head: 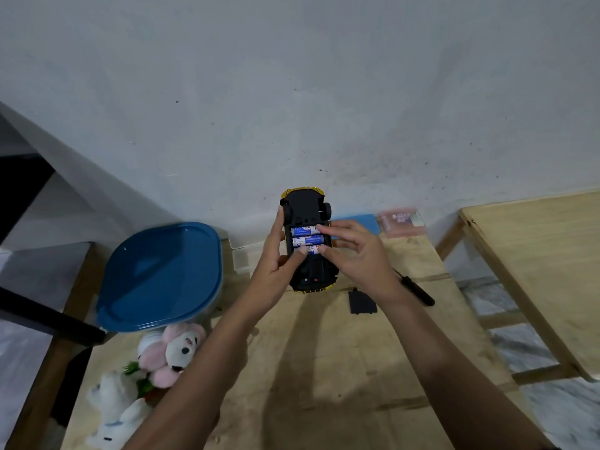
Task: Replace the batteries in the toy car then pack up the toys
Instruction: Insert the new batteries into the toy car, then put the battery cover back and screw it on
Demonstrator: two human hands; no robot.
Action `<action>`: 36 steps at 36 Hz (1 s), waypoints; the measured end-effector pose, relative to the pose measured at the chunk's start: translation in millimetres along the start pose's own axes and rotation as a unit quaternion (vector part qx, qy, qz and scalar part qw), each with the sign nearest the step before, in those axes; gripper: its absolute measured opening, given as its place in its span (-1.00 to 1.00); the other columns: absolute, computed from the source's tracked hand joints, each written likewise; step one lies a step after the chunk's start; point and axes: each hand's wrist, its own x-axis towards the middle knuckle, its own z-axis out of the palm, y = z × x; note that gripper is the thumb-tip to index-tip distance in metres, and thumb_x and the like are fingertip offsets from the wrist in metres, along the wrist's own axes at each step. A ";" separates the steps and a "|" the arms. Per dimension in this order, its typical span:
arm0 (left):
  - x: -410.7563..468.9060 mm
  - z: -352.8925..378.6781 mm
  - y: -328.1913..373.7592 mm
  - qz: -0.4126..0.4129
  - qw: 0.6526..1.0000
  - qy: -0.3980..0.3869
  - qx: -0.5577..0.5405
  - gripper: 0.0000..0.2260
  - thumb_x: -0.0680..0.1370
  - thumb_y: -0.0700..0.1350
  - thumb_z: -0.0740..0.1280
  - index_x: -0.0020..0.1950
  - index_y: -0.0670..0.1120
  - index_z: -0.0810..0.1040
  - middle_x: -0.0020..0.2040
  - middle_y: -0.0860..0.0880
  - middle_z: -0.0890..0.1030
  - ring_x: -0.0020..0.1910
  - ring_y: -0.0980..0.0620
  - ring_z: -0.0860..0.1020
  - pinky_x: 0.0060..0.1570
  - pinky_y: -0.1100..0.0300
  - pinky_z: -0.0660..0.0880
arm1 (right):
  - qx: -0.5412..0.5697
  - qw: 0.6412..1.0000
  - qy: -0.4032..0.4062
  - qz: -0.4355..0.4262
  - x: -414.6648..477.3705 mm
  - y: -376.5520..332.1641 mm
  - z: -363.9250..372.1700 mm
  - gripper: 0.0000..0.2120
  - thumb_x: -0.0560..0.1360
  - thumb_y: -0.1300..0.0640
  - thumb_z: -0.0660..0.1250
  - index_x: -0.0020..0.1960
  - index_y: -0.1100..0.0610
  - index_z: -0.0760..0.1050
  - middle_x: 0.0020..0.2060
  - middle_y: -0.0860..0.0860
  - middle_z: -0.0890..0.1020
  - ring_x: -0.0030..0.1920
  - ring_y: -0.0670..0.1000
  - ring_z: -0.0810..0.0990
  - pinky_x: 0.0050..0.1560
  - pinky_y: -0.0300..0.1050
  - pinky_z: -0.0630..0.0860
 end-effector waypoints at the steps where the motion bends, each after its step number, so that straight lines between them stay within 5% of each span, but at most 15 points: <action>1: 0.0 -1.0 -0.9 -0.005 1.000 -0.014 0.016 -0.30 0.57 -0.14 0.30 0.49 0.28 -0.07 0.41 0.13 0.33 0.25 0.15 0.50 0.16 0.18 0.52 | 0.001 1.000 -0.004 0.003 -0.1 2.2 -1.0 -0.64 0.40 0.25 0.45 0.18 0.08 0.55 0.05 -0.05 0.52 0.10 -0.11 0.52 0.14 -0.29 0.48; 4: 2.2 -2.3 -5.9 -0.025 0.998 -0.031 0.039 -0.14 0.49 -0.18 0.41 0.51 0.26 -0.13 0.30 0.17 0.39 0.13 0.27 0.53 0.07 0.29 0.52 | 0.008 1.000 -0.018 0.018 0.2 8.3 -4.7 -0.65 0.42 0.24 0.43 0.19 0.05 0.55 0.07 0.00 0.53 0.12 -0.08 0.52 0.16 -0.23 0.48; 8: 3.1 -0.3 -16.8 -0.043 0.999 -0.007 0.027 -0.14 0.47 -0.21 0.42 0.49 0.29 -0.07 0.24 0.12 0.42 0.21 0.07 0.50 0.16 0.13 0.52 | 0.053 0.997 -0.033 0.035 -3.2 17.8 -9.8 -0.66 0.45 0.32 0.37 0.17 0.05 0.53 0.04 -0.05 0.56 0.02 -0.21 0.58 0.06 -0.31 0.52; 11: 1.3 1.1 -27.8 -0.054 0.998 0.017 0.023 -0.17 0.48 -0.23 0.41 0.41 0.39 -0.03 0.20 0.09 0.43 0.14 0.03 0.54 0.05 0.18 0.56 | 0.092 0.990 0.010 0.104 -10.3 37.2 -20.8 -0.70 0.47 0.32 0.35 0.06 -0.03 0.56 0.04 -0.03 0.60 -0.04 -0.12 0.63 -0.05 -0.18 0.60; 17: 1.6 -0.6 -54.9 -0.086 0.994 0.061 0.013 -0.16 0.47 -0.26 0.41 0.47 0.31 -0.02 0.24 -0.01 0.44 0.15 0.03 0.53 -0.02 0.20 0.57 | -0.118 0.965 0.003 0.232 -42.9 113.8 -48.6 -0.70 0.43 0.30 0.40 0.14 0.13 0.54 0.05 0.03 0.56 -0.12 -0.11 0.52 -0.13 -0.42 0.43; 20: 1.7 -1.7 -61.5 -0.085 0.994 0.068 0.020 -0.16 0.47 -0.30 0.41 0.48 0.26 -0.01 0.26 -0.04 0.42 0.16 0.10 0.50 -0.07 0.29 0.57 | -0.184 0.946 -0.031 0.265 -56.0 140.3 -50.2 -0.61 0.35 0.24 0.48 0.15 0.07 0.52 0.08 0.06 0.52 -0.01 -0.03 0.49 0.00 -0.17 0.48; 24: 3.5 -1.1 -65.7 -0.086 0.994 0.067 0.026 -0.17 0.46 -0.28 0.41 0.41 0.36 0.00 0.31 -0.06 0.41 0.23 -0.08 0.48 0.01 0.18 0.55 | -0.195 0.936 -0.040 0.289 -61.0 154.1 -46.4 -0.48 0.32 0.15 0.52 0.24 0.01 0.46 0.21 0.10 0.40 0.21 0.04 0.42 0.29 -0.01 0.39; 31: 7.2 1.2 -66.0 -0.082 0.994 0.066 0.043 -0.16 0.46 -0.26 0.43 0.30 0.52 0.04 0.37 -0.06 0.37 0.26 -0.12 0.47 0.11 -0.02 0.54 | -0.216 0.929 -0.010 0.302 -62.8 160.3 -39.7 -0.48 0.29 0.16 0.54 0.21 0.07 0.48 0.10 0.04 0.37 0.18 0.08 0.44 0.22 0.03 0.44; 36: 9.6 2.9 -66.1 -0.089 0.994 0.056 0.037 -0.16 0.46 -0.24 0.44 0.39 0.42 0.02 0.29 0.01 0.41 0.17 -0.05 0.53 0.02 0.09 0.56 | -0.130 0.935 0.053 0.325 -60.2 159.6 -41.7 -0.76 0.35 0.36 0.45 -0.03 0.24 0.48 -0.21 0.00 0.48 -0.09 0.02 0.45 -0.20 -0.41 0.43</action>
